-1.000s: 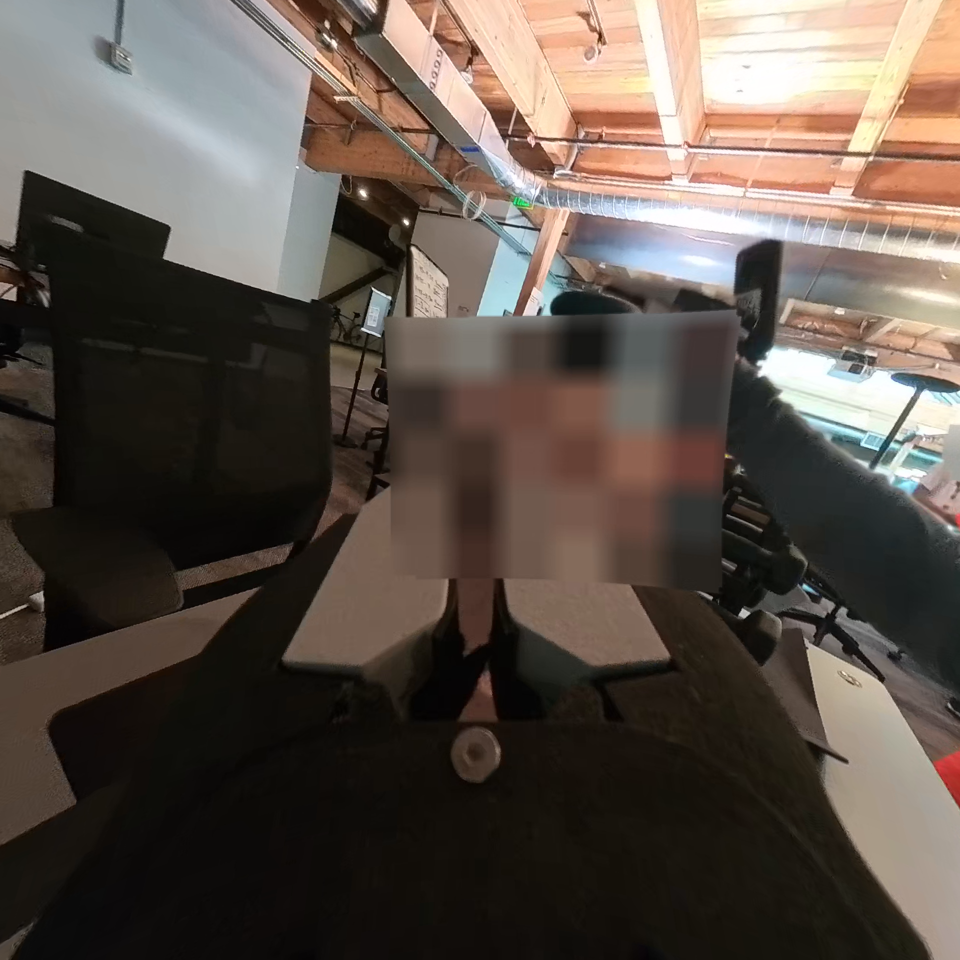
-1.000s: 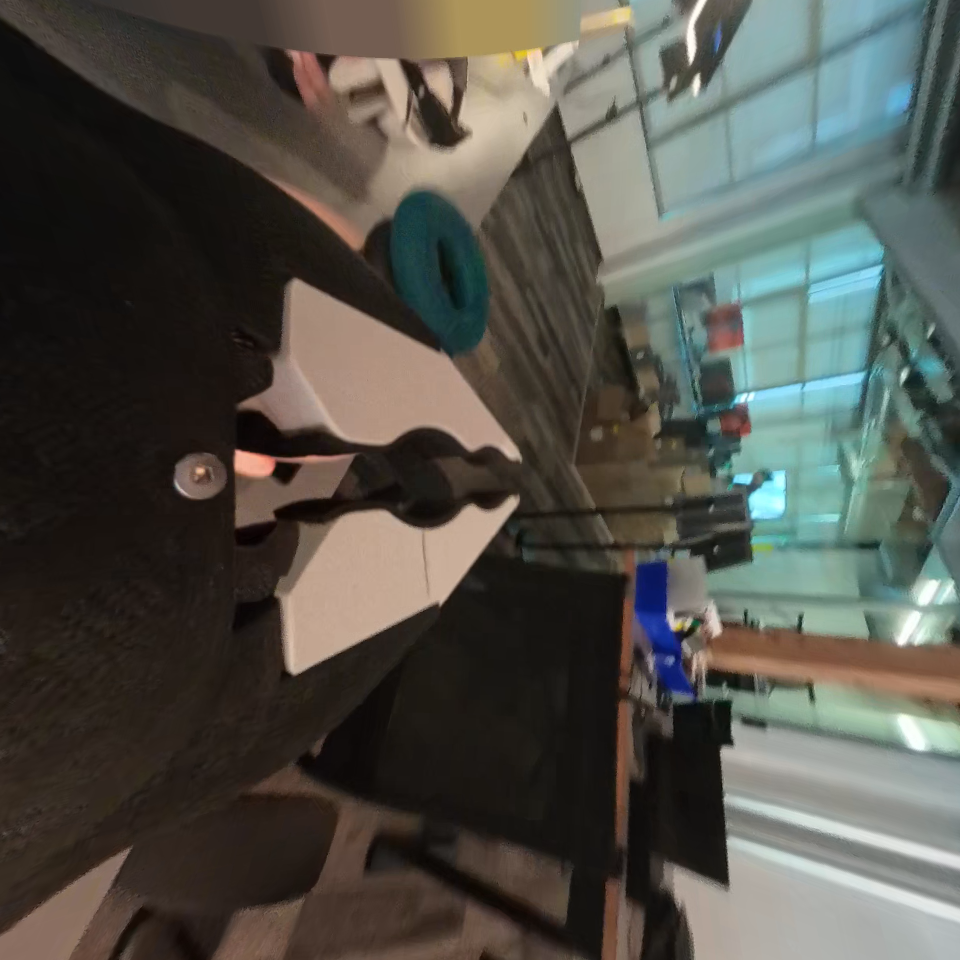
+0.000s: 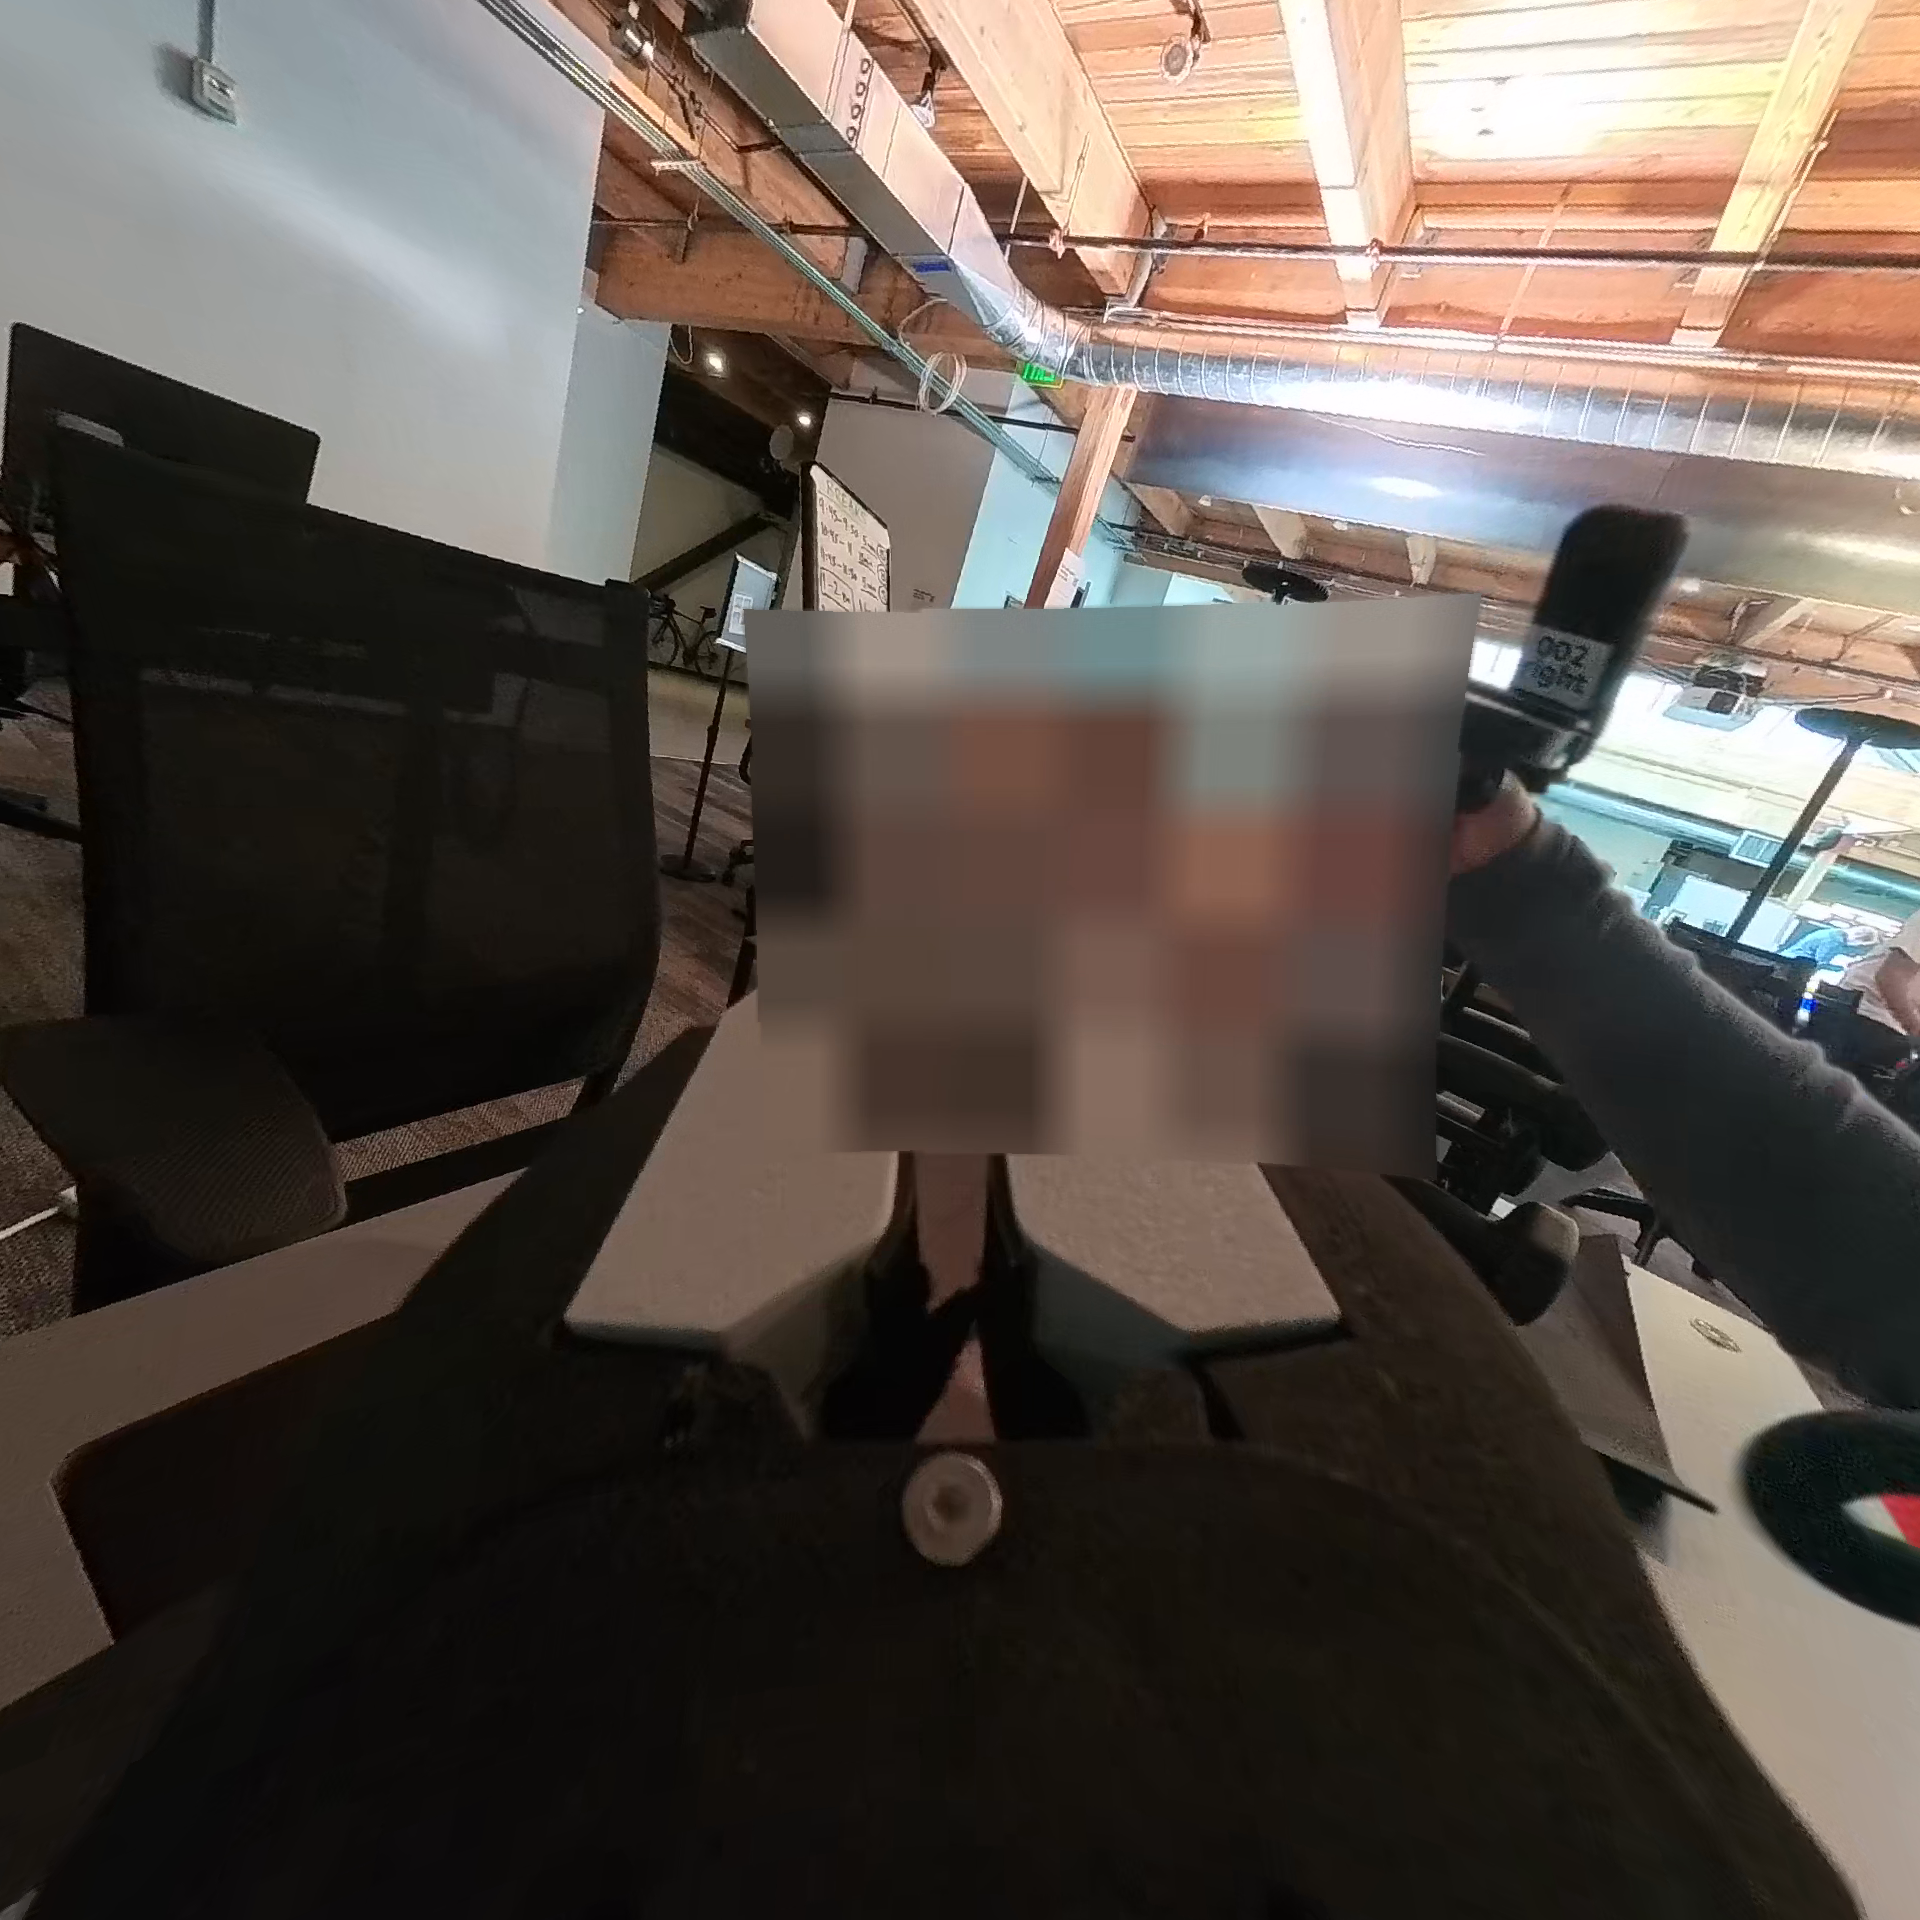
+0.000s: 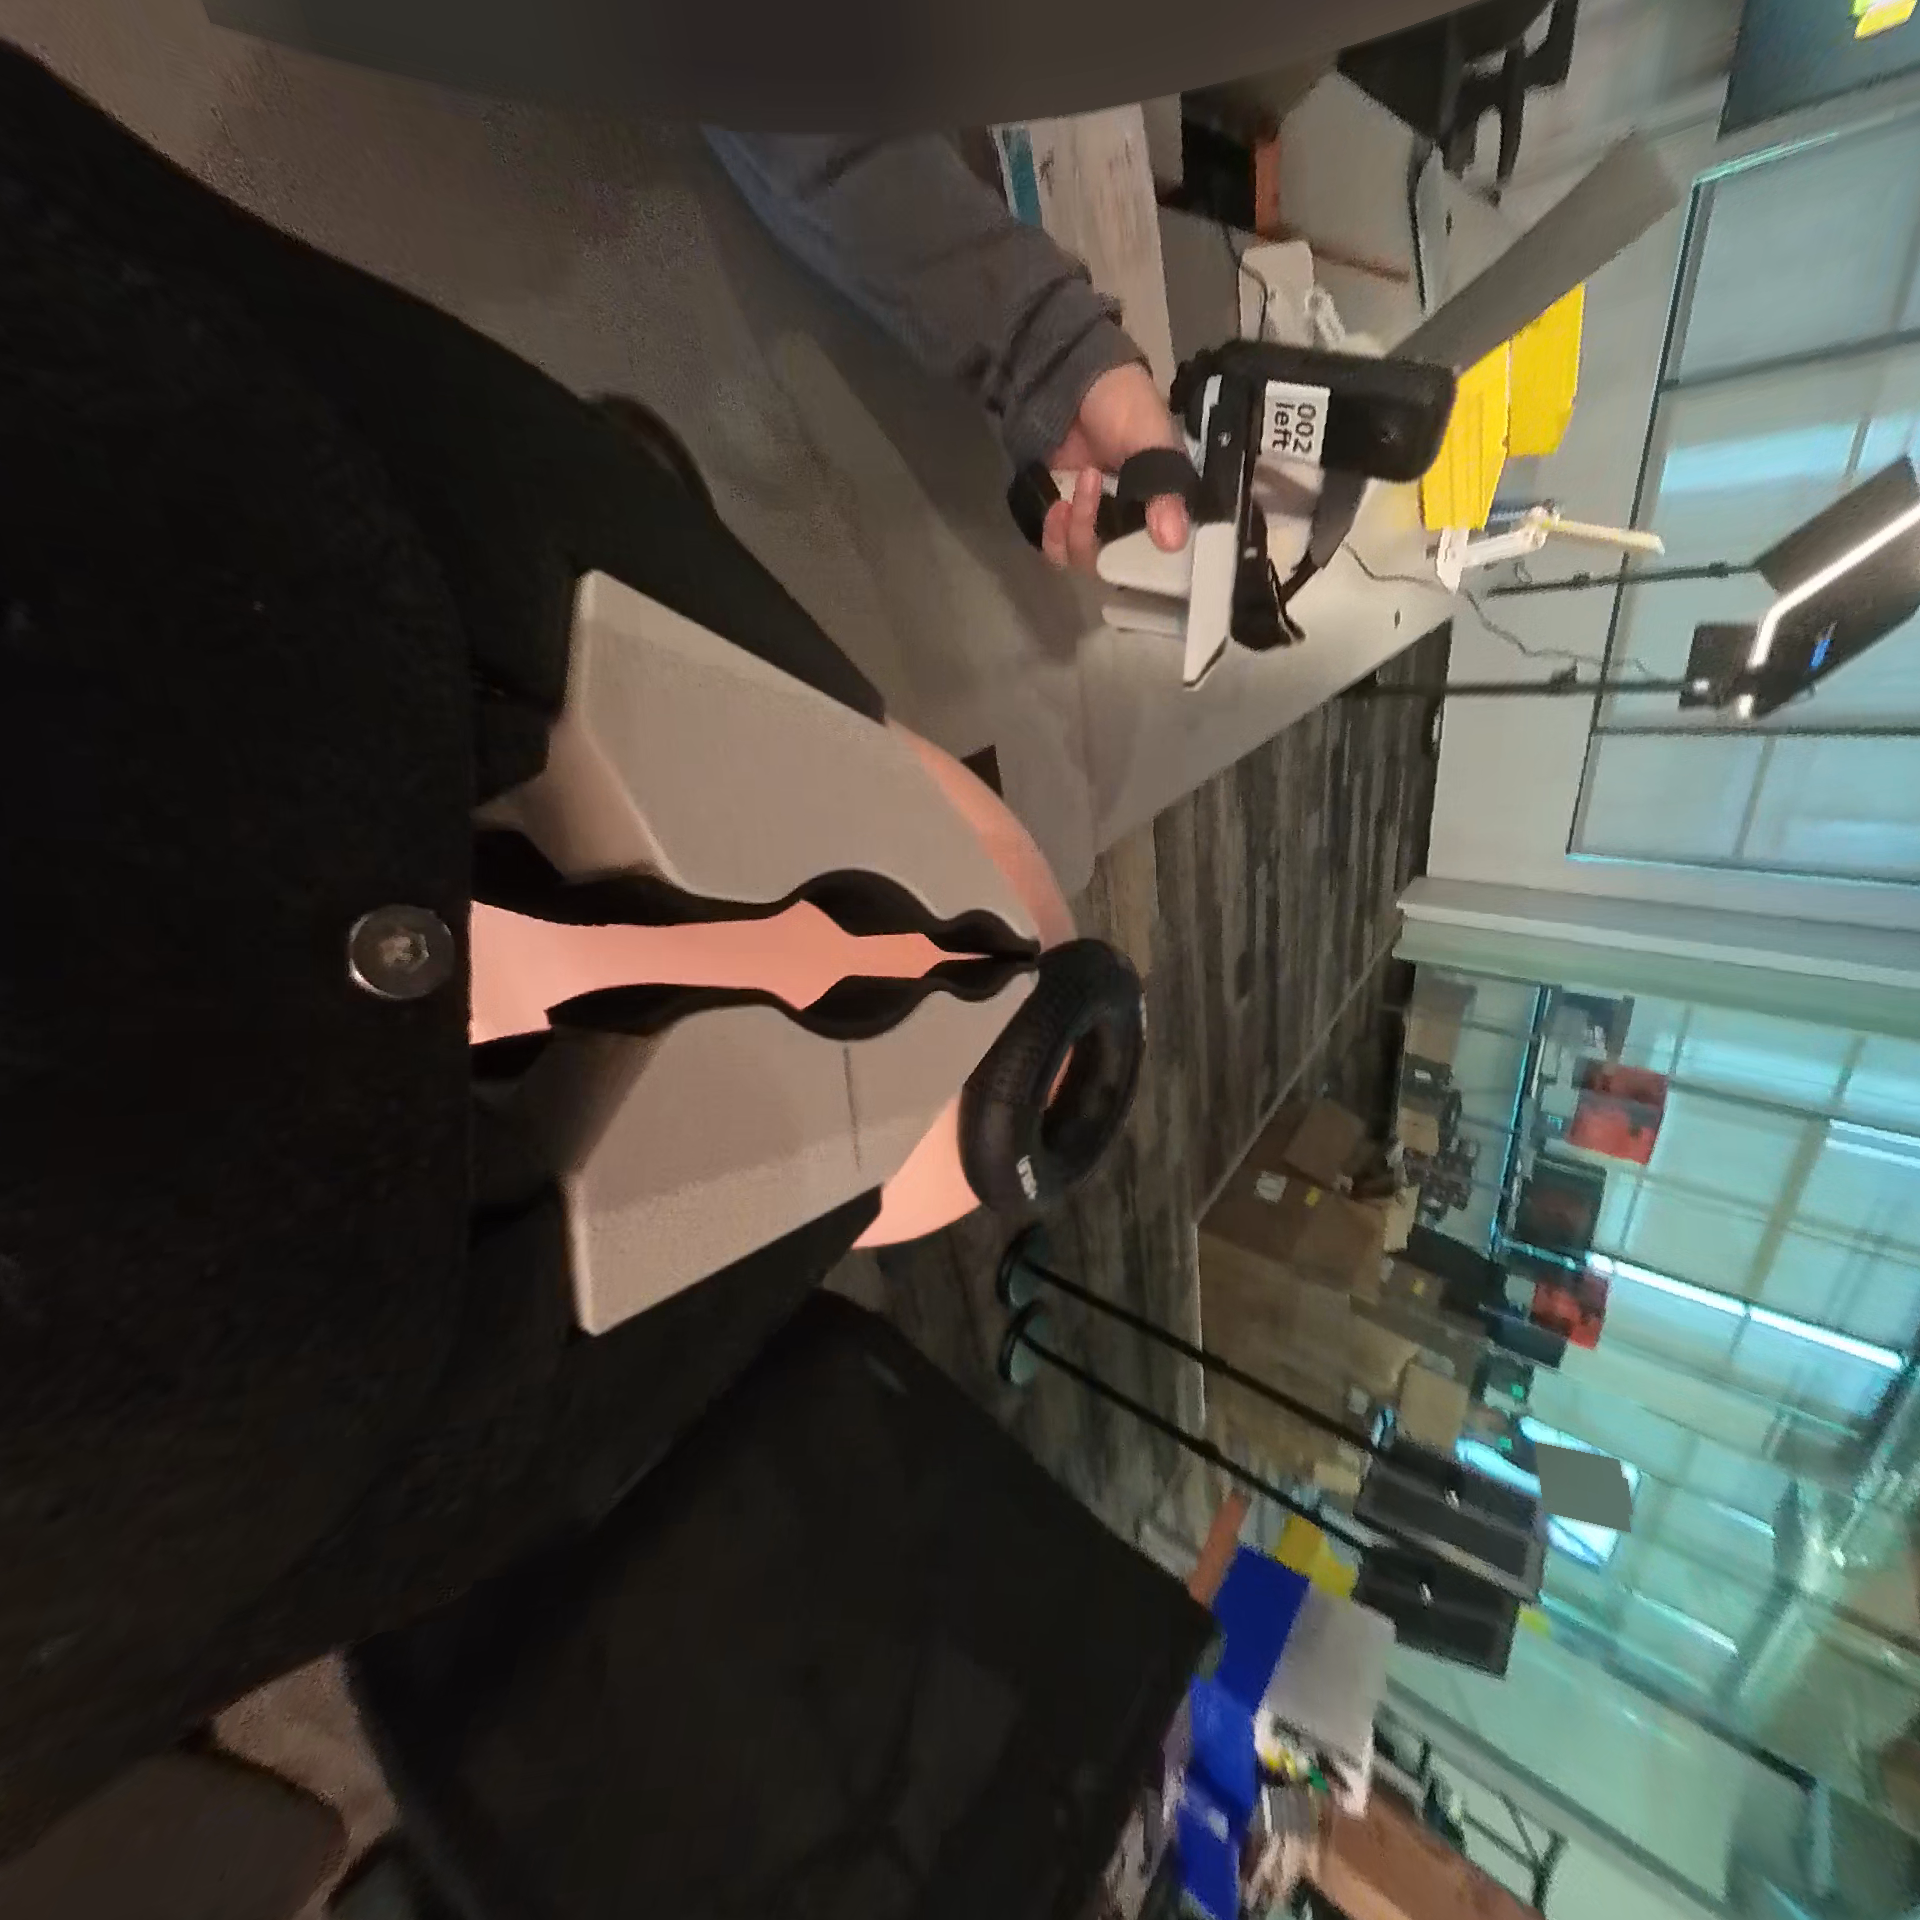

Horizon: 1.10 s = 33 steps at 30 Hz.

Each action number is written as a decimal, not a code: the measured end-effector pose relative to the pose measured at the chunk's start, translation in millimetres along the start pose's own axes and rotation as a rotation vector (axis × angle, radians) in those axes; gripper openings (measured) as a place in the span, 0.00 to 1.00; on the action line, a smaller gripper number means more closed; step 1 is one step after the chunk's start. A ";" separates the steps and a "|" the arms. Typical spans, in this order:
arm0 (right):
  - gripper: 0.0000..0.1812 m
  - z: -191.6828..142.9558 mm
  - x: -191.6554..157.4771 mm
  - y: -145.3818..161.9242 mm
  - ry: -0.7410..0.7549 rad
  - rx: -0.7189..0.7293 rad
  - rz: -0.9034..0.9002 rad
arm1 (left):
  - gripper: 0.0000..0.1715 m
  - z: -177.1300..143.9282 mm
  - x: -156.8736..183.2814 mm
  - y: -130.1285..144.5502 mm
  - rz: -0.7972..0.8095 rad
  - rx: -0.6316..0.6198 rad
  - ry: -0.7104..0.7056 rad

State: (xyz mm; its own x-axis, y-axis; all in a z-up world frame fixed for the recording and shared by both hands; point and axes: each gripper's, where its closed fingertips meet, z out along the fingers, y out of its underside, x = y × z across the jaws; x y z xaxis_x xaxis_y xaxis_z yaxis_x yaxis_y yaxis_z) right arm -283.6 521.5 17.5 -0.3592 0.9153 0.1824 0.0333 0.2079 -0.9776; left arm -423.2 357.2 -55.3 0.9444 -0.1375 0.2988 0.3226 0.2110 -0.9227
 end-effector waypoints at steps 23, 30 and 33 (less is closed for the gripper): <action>0.00 -56.0 -96.6 -1.9 0.376 0.452 -0.042 | 0.00 27.0 28.0 23.7 0.011 -0.078 0.080; 0.04 -157.0 -175.6 44.6 0.647 -0.040 -0.246 | 0.00 38.3 93.9 29.2 0.064 -0.096 0.241; 0.09 -245.6 -203.8 66.1 0.888 -0.245 -0.288 | 0.00 39.2 122.7 30.3 0.105 -0.095 0.286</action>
State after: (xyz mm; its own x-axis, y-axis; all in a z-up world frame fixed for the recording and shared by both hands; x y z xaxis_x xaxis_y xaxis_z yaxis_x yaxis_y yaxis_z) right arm 20.8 433.5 -58.5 0.4493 0.7245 0.5227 0.2836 0.4392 -0.8525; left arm -295.1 384.7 -37.1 0.9117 -0.3888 0.1327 0.2042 0.1487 -0.9676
